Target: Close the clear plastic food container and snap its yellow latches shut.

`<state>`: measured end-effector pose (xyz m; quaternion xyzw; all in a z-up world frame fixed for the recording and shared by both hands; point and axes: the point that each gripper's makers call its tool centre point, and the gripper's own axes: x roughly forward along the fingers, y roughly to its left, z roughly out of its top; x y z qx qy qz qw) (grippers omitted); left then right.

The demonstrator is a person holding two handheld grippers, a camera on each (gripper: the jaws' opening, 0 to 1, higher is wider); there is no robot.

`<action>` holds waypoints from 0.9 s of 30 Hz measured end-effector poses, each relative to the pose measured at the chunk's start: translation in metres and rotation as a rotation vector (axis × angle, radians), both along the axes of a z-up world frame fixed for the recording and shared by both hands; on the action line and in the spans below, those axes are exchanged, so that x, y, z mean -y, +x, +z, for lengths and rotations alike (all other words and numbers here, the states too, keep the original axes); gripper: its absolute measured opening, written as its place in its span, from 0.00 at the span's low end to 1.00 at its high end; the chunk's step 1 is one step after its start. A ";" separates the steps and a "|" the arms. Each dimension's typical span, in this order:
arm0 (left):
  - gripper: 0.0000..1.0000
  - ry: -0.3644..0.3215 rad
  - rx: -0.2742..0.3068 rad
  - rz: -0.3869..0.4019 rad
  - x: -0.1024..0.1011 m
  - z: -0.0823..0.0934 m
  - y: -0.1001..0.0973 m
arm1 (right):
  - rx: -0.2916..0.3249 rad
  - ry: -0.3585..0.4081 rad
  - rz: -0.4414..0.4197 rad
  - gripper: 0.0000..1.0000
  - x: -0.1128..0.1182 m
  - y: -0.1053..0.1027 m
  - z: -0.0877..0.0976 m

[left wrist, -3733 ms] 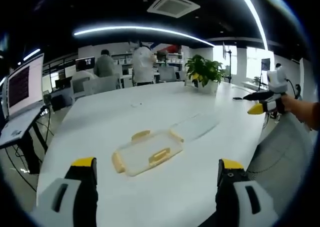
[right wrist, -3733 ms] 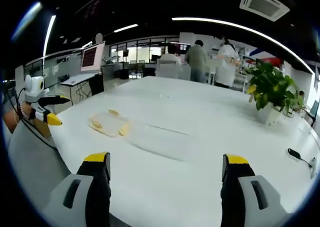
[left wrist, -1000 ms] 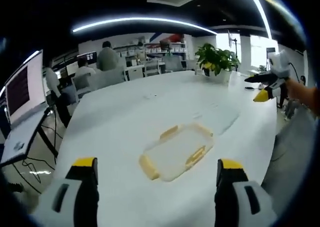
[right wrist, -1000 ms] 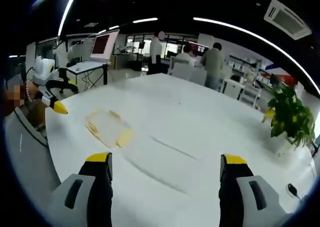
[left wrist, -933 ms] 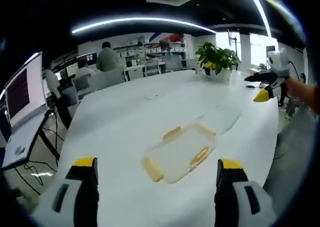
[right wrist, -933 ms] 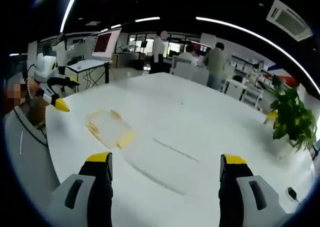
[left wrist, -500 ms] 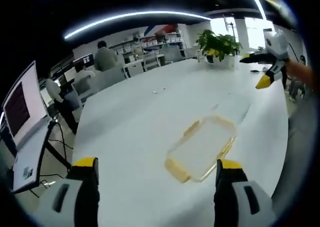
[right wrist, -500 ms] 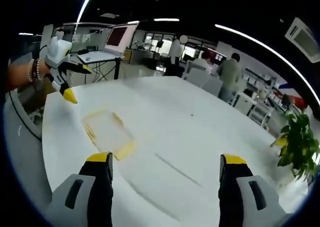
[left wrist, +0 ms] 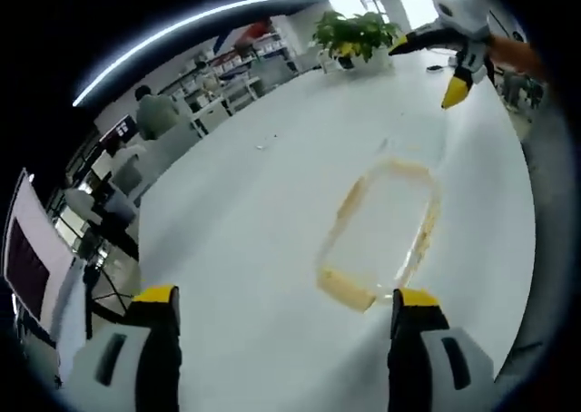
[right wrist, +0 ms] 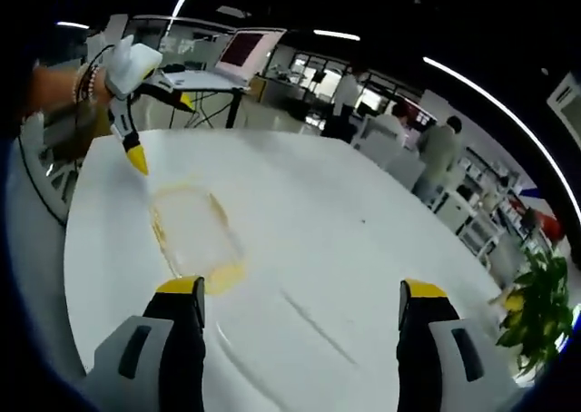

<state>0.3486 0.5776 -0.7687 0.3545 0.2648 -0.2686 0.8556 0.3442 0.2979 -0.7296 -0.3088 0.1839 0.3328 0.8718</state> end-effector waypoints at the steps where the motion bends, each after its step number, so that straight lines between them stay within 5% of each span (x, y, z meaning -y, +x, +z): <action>1: 0.94 0.024 0.002 -0.012 -0.001 -0.001 0.001 | 0.005 -0.017 0.014 0.86 -0.002 0.001 -0.001; 5: 0.93 0.112 0.005 -0.059 -0.002 -0.007 0.006 | 0.033 -0.100 0.083 0.86 -0.015 0.004 -0.006; 22: 0.92 0.268 -0.059 -0.237 0.017 -0.036 0.010 | 0.041 -0.301 0.304 0.85 -0.060 0.007 -0.043; 27: 0.93 0.275 -0.094 -0.285 0.024 -0.042 0.013 | -0.077 -0.344 0.396 0.80 -0.070 0.004 -0.066</action>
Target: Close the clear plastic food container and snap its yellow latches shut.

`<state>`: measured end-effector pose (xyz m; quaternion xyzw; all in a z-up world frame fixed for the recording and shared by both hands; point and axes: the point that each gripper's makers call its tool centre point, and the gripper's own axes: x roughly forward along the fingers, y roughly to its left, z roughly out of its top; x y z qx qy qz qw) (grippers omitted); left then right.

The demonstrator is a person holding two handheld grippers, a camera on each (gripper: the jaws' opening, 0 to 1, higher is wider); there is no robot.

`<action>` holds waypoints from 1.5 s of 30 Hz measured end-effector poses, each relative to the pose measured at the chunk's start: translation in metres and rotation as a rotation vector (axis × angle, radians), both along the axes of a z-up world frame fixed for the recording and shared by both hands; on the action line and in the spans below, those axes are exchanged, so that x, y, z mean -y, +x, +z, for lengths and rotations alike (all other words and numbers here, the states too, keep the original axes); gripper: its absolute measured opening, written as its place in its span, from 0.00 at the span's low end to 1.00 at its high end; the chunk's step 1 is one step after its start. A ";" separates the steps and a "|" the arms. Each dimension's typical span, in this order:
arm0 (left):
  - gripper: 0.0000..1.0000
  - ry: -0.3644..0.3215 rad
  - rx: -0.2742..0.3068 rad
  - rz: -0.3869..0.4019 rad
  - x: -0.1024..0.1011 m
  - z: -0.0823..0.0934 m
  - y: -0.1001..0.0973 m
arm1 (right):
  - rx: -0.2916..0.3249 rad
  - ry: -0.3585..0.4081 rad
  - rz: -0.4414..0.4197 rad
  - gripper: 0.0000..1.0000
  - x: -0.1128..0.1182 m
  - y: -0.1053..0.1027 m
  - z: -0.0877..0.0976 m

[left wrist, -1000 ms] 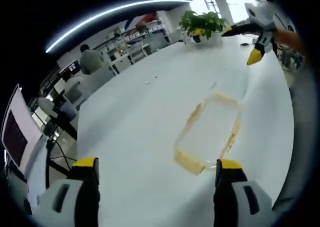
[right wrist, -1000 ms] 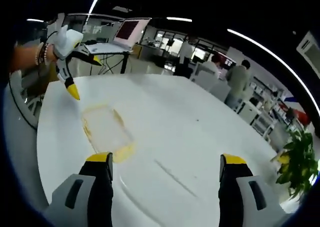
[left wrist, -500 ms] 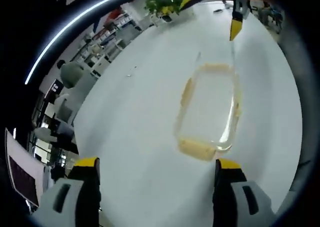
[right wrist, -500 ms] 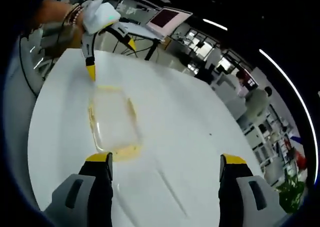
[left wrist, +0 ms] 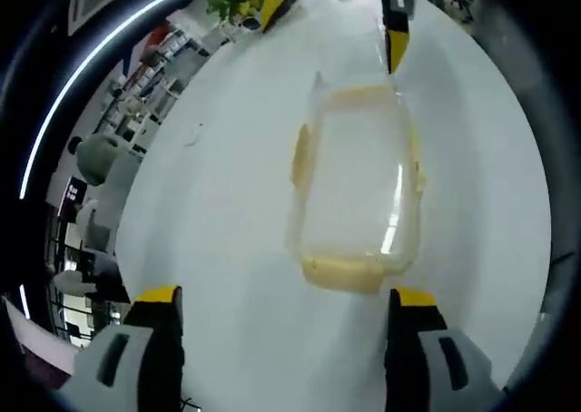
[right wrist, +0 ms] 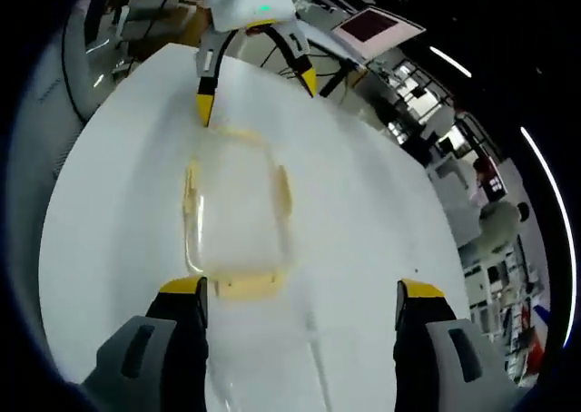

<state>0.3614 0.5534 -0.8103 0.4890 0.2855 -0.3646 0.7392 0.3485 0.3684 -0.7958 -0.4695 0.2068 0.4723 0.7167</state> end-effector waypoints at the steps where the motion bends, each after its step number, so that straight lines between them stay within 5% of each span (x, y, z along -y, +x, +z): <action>1: 0.93 0.006 -0.009 0.004 -0.001 -0.001 0.001 | -0.009 -0.009 0.004 0.80 -0.001 0.002 -0.001; 6: 0.92 0.024 -0.047 -0.015 0.001 -0.004 0.001 | -0.053 -0.114 0.073 0.78 -0.003 0.005 -0.016; 16: 0.87 0.034 -0.148 -0.018 0.002 -0.012 0.001 | -0.129 -0.187 0.108 0.73 -0.004 0.003 -0.035; 21: 0.81 0.036 -0.224 -0.071 0.007 -0.019 -0.005 | -0.172 -0.197 0.094 0.72 -0.005 0.006 -0.036; 27: 0.84 0.012 -0.302 -0.037 0.003 -0.025 0.002 | -0.282 -0.221 0.106 0.64 -0.004 0.000 -0.043; 32: 0.77 -0.004 -0.378 -0.034 0.003 -0.030 -0.004 | -0.368 -0.241 0.126 0.54 -0.003 -0.009 -0.049; 38: 0.69 0.041 -0.435 -0.120 0.011 -0.034 -0.011 | -0.435 -0.249 0.096 0.54 -0.002 -0.007 -0.051; 45: 0.58 0.076 -0.539 -0.122 0.012 -0.039 -0.018 | -0.502 -0.251 0.091 0.50 -0.002 -0.009 -0.054</action>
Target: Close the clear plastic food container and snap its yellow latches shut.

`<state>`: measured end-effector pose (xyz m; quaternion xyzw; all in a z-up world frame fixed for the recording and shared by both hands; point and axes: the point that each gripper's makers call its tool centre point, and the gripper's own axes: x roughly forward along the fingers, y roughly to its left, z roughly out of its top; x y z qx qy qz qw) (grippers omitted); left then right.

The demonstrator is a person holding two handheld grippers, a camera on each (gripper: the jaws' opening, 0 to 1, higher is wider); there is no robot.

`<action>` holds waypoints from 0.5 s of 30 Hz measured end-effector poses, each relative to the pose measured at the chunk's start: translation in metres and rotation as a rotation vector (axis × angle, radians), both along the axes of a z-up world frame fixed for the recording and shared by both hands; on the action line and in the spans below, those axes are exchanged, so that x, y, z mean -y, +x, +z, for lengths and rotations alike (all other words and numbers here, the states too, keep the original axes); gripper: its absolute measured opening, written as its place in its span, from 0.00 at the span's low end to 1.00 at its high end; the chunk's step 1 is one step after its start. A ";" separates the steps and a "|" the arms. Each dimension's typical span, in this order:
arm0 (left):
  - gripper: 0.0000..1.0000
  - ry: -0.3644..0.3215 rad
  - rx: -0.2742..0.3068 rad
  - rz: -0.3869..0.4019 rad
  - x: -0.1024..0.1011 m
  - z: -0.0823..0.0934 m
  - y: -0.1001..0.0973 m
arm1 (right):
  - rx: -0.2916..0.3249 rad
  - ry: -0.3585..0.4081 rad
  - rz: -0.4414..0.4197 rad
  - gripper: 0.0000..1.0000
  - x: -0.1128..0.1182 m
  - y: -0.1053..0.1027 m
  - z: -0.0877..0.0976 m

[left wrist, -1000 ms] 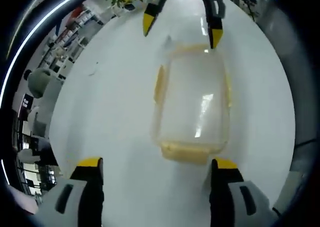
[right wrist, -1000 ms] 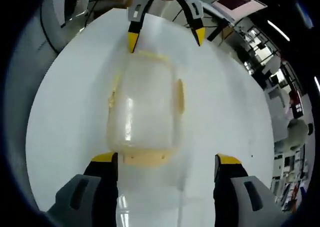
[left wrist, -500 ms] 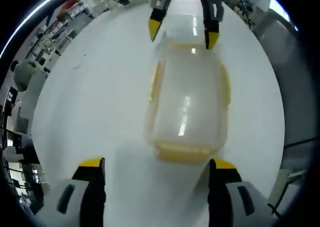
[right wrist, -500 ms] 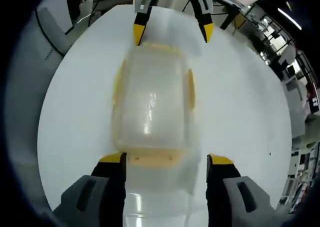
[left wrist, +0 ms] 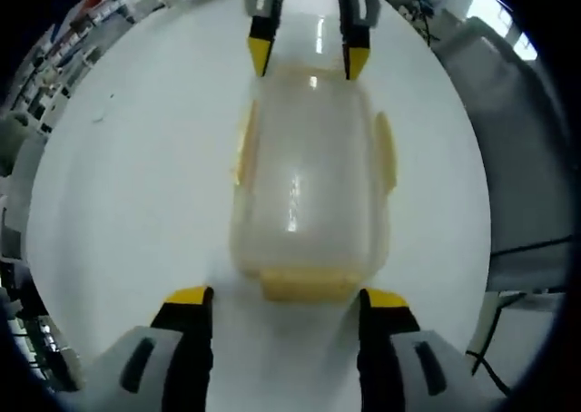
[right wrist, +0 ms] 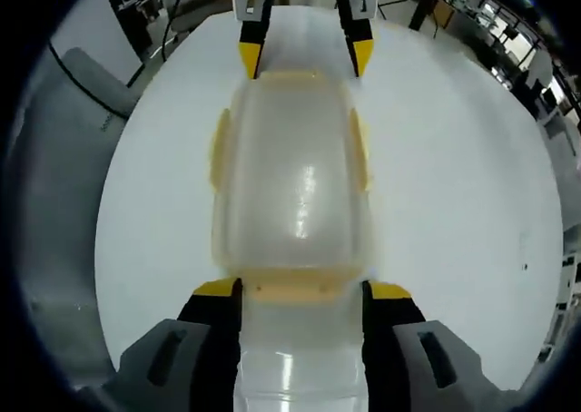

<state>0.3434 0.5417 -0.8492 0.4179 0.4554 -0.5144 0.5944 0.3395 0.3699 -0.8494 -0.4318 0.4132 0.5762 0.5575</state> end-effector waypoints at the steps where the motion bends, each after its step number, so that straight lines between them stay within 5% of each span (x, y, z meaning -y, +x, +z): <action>1: 0.58 0.003 0.009 -0.010 0.001 0.000 0.001 | 0.002 -0.005 0.013 0.51 0.000 -0.001 0.000; 15: 0.58 0.053 0.001 -0.022 0.000 0.000 -0.001 | 0.000 -0.044 0.035 0.51 -0.002 -0.002 0.000</action>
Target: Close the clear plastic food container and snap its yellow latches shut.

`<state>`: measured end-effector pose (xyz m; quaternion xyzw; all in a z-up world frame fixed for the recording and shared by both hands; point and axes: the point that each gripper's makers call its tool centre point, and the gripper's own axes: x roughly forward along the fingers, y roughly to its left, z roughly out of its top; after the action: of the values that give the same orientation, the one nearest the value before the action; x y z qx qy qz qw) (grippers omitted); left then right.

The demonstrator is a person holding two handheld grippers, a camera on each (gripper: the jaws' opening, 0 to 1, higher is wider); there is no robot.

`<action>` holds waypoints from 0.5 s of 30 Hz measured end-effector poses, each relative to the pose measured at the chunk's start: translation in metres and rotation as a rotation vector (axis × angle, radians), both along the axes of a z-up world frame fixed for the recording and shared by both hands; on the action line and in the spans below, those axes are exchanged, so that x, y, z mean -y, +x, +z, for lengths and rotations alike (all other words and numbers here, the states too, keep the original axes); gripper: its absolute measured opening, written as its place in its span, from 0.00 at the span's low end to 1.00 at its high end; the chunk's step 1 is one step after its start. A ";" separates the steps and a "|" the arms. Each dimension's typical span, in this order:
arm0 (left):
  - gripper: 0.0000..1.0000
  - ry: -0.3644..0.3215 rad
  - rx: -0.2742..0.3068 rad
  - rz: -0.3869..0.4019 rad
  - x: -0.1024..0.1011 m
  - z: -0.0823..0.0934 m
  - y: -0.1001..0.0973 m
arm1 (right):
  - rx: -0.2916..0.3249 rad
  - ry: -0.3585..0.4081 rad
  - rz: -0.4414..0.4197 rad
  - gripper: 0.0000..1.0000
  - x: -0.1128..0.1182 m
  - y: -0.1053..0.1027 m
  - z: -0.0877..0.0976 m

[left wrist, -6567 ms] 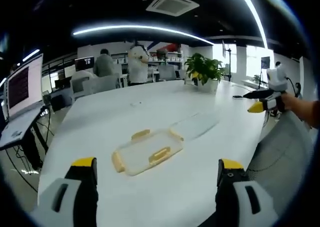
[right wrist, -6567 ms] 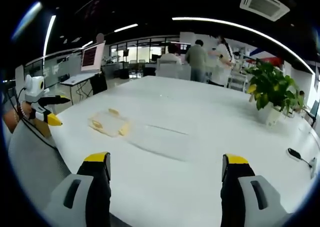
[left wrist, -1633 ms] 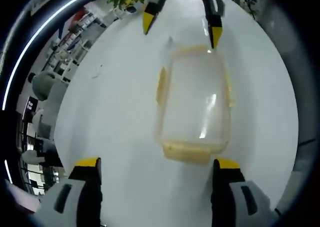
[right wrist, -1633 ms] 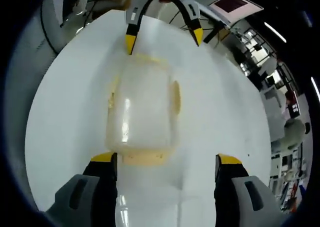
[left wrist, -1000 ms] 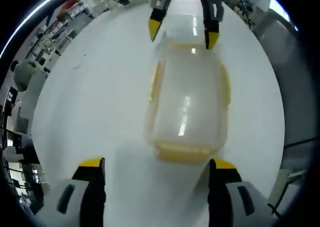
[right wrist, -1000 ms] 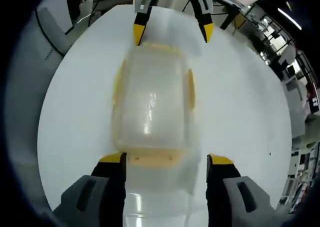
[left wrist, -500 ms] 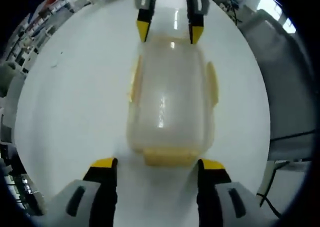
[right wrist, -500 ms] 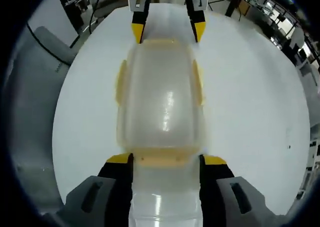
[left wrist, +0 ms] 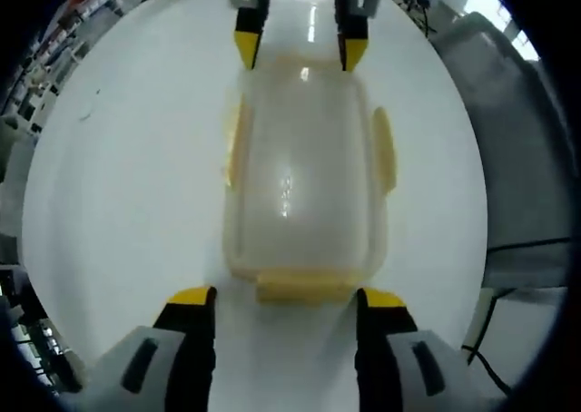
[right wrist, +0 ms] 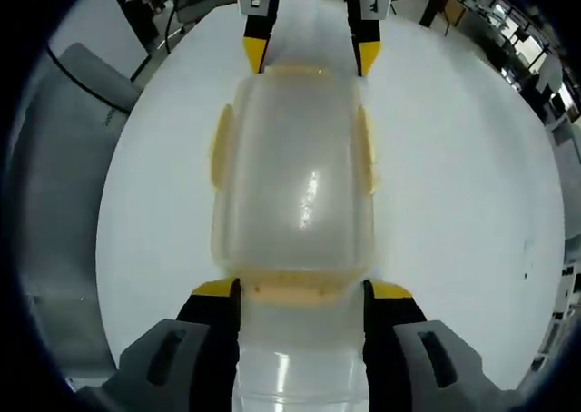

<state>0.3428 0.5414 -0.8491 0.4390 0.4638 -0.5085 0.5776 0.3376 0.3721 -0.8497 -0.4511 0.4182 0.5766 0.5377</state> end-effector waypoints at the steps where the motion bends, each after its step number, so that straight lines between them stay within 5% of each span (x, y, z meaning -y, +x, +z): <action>1: 0.58 0.003 0.000 0.000 0.000 0.000 0.000 | 0.000 -0.002 0.002 0.51 0.000 0.000 0.000; 6: 0.53 0.023 -0.003 -0.032 0.003 0.000 -0.005 | 0.000 0.002 0.011 0.50 0.000 -0.001 0.000; 11: 0.36 0.003 -0.006 -0.033 0.004 0.003 -0.008 | -0.001 0.023 0.000 0.46 -0.002 -0.003 0.002; 15: 0.34 0.002 -0.005 -0.033 0.004 0.002 -0.008 | -0.001 0.023 -0.004 0.43 -0.002 -0.003 0.002</action>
<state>0.3344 0.5376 -0.8468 0.4458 0.4584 -0.5186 0.5676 0.3344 0.3743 -0.8479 -0.4440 0.4126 0.5805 0.5437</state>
